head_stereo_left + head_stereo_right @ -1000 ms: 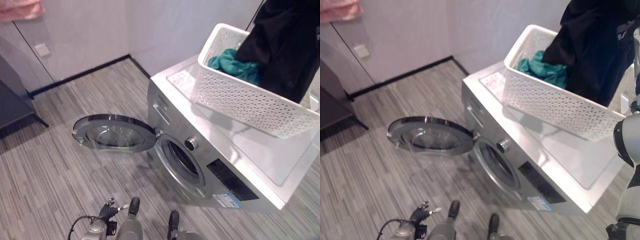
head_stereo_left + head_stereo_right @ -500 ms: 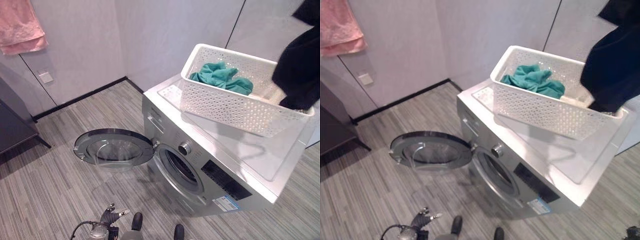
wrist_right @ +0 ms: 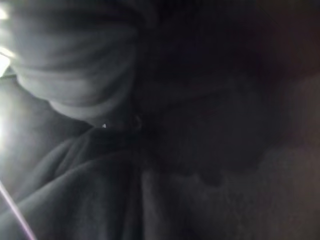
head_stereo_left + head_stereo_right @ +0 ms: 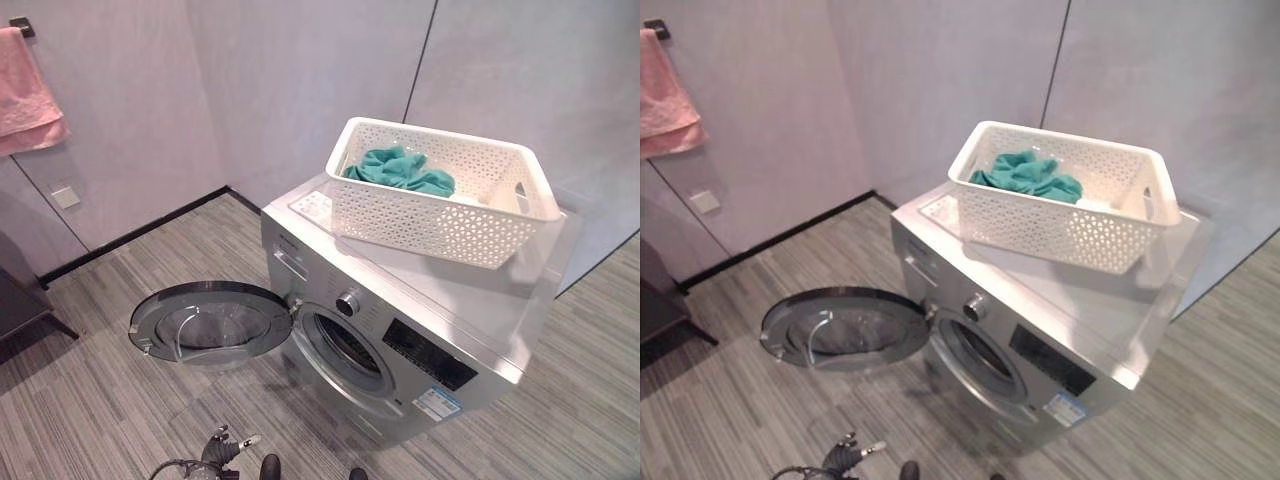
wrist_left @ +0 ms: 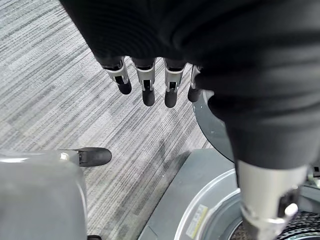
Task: Grab the laundry basket,head to the washer,open it,put in the laundry and shut it.
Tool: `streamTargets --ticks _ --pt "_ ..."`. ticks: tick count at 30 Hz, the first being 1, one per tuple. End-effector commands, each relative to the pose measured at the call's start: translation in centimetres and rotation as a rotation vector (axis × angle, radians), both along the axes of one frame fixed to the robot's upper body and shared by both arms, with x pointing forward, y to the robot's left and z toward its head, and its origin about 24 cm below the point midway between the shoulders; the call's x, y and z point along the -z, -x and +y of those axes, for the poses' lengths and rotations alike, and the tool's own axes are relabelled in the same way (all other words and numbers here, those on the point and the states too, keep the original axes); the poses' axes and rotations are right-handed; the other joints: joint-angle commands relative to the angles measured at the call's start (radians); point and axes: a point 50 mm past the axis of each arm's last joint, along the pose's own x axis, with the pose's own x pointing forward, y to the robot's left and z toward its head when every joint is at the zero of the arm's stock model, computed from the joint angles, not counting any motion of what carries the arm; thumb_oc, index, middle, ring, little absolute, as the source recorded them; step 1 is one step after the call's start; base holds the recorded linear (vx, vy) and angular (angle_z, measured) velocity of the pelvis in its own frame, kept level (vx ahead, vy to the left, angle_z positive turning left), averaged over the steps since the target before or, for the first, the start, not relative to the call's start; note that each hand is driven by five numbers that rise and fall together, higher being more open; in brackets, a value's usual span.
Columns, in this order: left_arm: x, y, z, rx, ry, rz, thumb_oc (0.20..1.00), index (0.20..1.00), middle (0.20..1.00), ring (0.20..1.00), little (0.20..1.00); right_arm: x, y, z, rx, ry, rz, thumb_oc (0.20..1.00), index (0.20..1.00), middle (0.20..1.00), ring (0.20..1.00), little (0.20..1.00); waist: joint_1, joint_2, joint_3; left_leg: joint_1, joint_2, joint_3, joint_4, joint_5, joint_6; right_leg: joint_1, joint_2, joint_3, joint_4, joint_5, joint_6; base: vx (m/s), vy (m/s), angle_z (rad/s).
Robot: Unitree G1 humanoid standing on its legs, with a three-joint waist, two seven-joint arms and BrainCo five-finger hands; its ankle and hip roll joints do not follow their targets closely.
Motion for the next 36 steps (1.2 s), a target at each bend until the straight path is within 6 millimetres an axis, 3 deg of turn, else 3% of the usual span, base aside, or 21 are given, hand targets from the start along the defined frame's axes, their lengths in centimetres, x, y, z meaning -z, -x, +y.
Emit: streamTargets --ticks 1,6,7,9,11,12,18,19,20,22,23,25,26,29,31,33,35,36 --pt "-0.9 -2.0 1.6 -0.017 -0.052 -0.069 1.000 1.000 1.000 1.000 1.000 -1.5 2.3 0.4 0.015 0.073 -0.120 0.200 0.200 0.200 0.200 0.200 -0.001 -0.076 0.025 0.073 0.058 -0.002 0.006 -0.134 -0.038 0.087 -0.081 0.019 0.029 -0.112 0.078 0.02 0.018 -0.50" --pt "-0.7 -2.0 0.0 -0.041 0.010 -0.080 1.000 1.000 1.000 1.000 1.000 3.5 0.3 0.1 -0.091 0.078 -0.069 0.200 0.200 0.200 0.200 0.200 -0.035 -0.034 0.041 0.080 0.057 0.024 0.006 -0.131 -0.029 0.072 -0.083 0.044 0.037 -0.103 0.078 -0.01 0.014 -0.23" --pt "-0.7 -1.9 0.1 -0.038 0.006 -0.078 1.000 1.000 1.000 1.000 1.000 5.9 -0.1 -0.7 -0.092 0.055 -0.042 0.200 0.200 0.200 0.200 0.200 -0.041 -0.038 0.041 0.080 0.057 0.025 0.005 -0.131 -0.028 0.071 -0.083 0.046 0.036 -0.103 0.077 -0.03 0.003 -0.06" --pt "-0.6 -1.9 -0.3 -0.031 0.013 -0.077 1.000 1.000 1.000 1.000 1.000 8.7 -0.5 -1.3 -0.105 0.025 -0.005 0.200 0.200 0.200 0.200 0.200 -0.052 -0.029 0.046 0.081 0.054 0.027 0.005 -0.133 -0.025 0.070 -0.085 0.047 0.036 -0.103 0.078 0.00 -0.002 -0.08" --pt "-0.7 -2.0 -0.5 -0.020 0.013 -0.083 1.000 1.000 1.000 1.000 1.000 14.1 -0.3 -2.4 -0.110 -0.029 0.060 0.200 0.200 0.200 0.200 0.200 -0.058 -0.027 0.051 0.080 0.049 0.025 0.005 -0.135 -0.022 0.071 -0.088 0.042 0.037 -0.103 0.077 0.00 0.000 0.00" --pt "-0.7 -2.0 -0.3 -0.013 0.007 -0.082 1.000 1.000 1.000 1.000 1.000 14.5 0.1 -2.7 -0.103 -0.036 0.062 0.200 0.200 0.200 0.200 0.200 -0.053 -0.033 0.050 0.079 0.050 0.023 0.005 -0.135 -0.022 0.072 -0.088 0.040 0.037 -0.103 0.077 0.00 0.000 0.00" --pt "-1.4 -3.1 -0.3 0.017 -0.001 -0.145 1.000 1.000 1.000 1.000 1.000 24.6 2.1 -2.9 -0.140 -0.178 0.216 0.200 0.200 0.200 0.200 0.200 -0.060 -0.019 0.058 0.079 0.044 0.022 0.005 -0.137 -0.017 0.076 -0.095 0.033 0.040 -0.105 0.075 0.00 -0.003 0.03" --pt "-1.4 -3.1 -0.2 0.021 -0.004 -0.143 1.000 1.000 1.000 1.000 1.000 24.7 2.3 -2.9 -0.137 -0.181 0.217 0.200 0.200 0.200 0.200 0.200 -0.058 -0.022 0.057 0.079 0.044 0.022 0.005 -0.137 -0.017 0.076 -0.095 0.032 0.040 -0.105 0.075 0.00 -0.010 0.06" --pt "-1.9 -3.7 -0.2 0.031 -0.003 -0.176 1.000 1.000 1.000 1.000 1.000 26.4 2.6 -2.7 -0.158 -0.217 0.248 0.200 0.200 0.200 0.200 0.200 -0.060 -0.020 0.059 0.079 0.044 0.021 0.005 -0.137 -0.016 0.076 -0.096 0.032 0.042 -0.106 0.074 0.00 0.000 0.00" --pt "-3.0 -5.0 -0.1 0.081 -0.006 -0.257 1.000 1.000 1.000 1.000 1.000 31.5 3.1 -0.8 -0.260 -0.335 0.370 0.200 0.200 0.200 0.200 0.200 -0.072 -0.014 0.063 0.081 0.045 0.024 0.006 -0.135 -0.015 0.074 -0.096 0.034 0.048 -0.111 0.073 0.00 0.000 0.00" --pt "-3.3 -5.4 -0.1 0.096 -0.012 -0.271 1.000 1.000 1.000 1.000 1.000 32.9 2.9 0.0 -0.311 -0.384 0.400 0.200 0.200 0.200 0.200 0.200 -0.077 -0.012 0.065 0.082 0.046 0.026 0.006 -0.134 -0.015 0.073 -0.096 0.036 0.049 -0.113 0.072 -0.01 -0.007 0.04" --pt "-3.6 -5.7 0.0 0.109 -0.015 -0.289 1.000 1.000 1.000 1.000 1.000 34.1 2.8 1.0 -0.359 -0.410 0.439 0.200 0.200 0.200 0.200 0.200 -0.081 -0.011 0.067 0.083 0.046 0.028 0.006 -0.133 -0.015 0.071 -0.096 0.038 0.052 -0.114 0.072 -0.01 -0.003 -0.02" --pt "-4.0 -6.1 0.0 0.129 -0.016 -0.311 1.000 1.000 1.000 1.000 1.000 36.5 2.5 2.9 -0.456 -0.471 0.530 0.200 0.200 0.200 0.200 0.200 -0.088 -0.007 0.074 0.083 0.048 0.033 0.007 -0.130 -0.015 0.066 -0.096 0.042 0.055 -0.114 0.072 0.01 -0.002 -0.03" --pt "-4.1 -6.2 0.1 0.169 -0.041 -0.306 1.000 1.000 1.000 1.000 1.000 39.7 2.7 5.0 -0.565 -0.564 0.652 0.200 0.200 0.200 0.200 0.200 -0.099 -0.006 0.079 0.090 0.050 0.041 0.006 -0.137 -0.017 0.068 -0.097 0.043 0.057 -0.120 0.072 0.00 0.000 0.00" --pt "-4.1 -6.3 0.2 0.172 -0.048 -0.307 1.000 1.000 1.000 1.000 1.000 40.7 2.8 5.5 -0.589 -0.605 0.679 0.200 0.200 0.200 0.200 0.200 -0.100 -0.007 0.079 0.090 0.050 0.043 0.005 -0.136 -0.018 0.066 -0.097 0.043 0.056 -0.119 0.073 -0.01 -0.006 -0.02" --pt "-4.0 -6.1 0.4 0.169 -0.053 -0.294 1.000 1.000 1.000 1.000 1.000 43.7 3.9 7.0 -0.644 -0.709 0.784 0.200 0.200 0.200 0.200 0.200 -0.106 -0.007 0.084 0.089 0.050 0.048 0.004 -0.131 -0.021 0.063 -0.098 0.041 0.056 -0.117 0.074 -0.02 -0.017 -0.04" --pt "-3.9 -6.0 0.5 0.162 -0.053 -0.288 1.000 1.000 1.000 1.000 1.000 44.4 4.3 7.3 -0.655 -0.733 0.810 0.200 0.200 0.200 0.200 0.200 -0.109 -0.007 0.084 0.089 0.051 0.049 0.004 -0.130 -0.022 0.061 -0.098 0.041 0.057 -0.117 0.074 0.00 0.000 0.00" --pt "-3.5 -5.6 0.8 0.145 -0.052 -0.264 1.000 1.000 1.000 1.000 1.000 45.8 5.5 7.9 -0.674 -0.777 0.882 0.200 0.200 0.200 0.200 0.200 -0.115 -0.009 0.085 0.088 0.053 0.052 0.004 -0.128 -0.024 0.058 -0.097 0.041 0.062 -0.117 0.074 0.00 0.000 0.00"
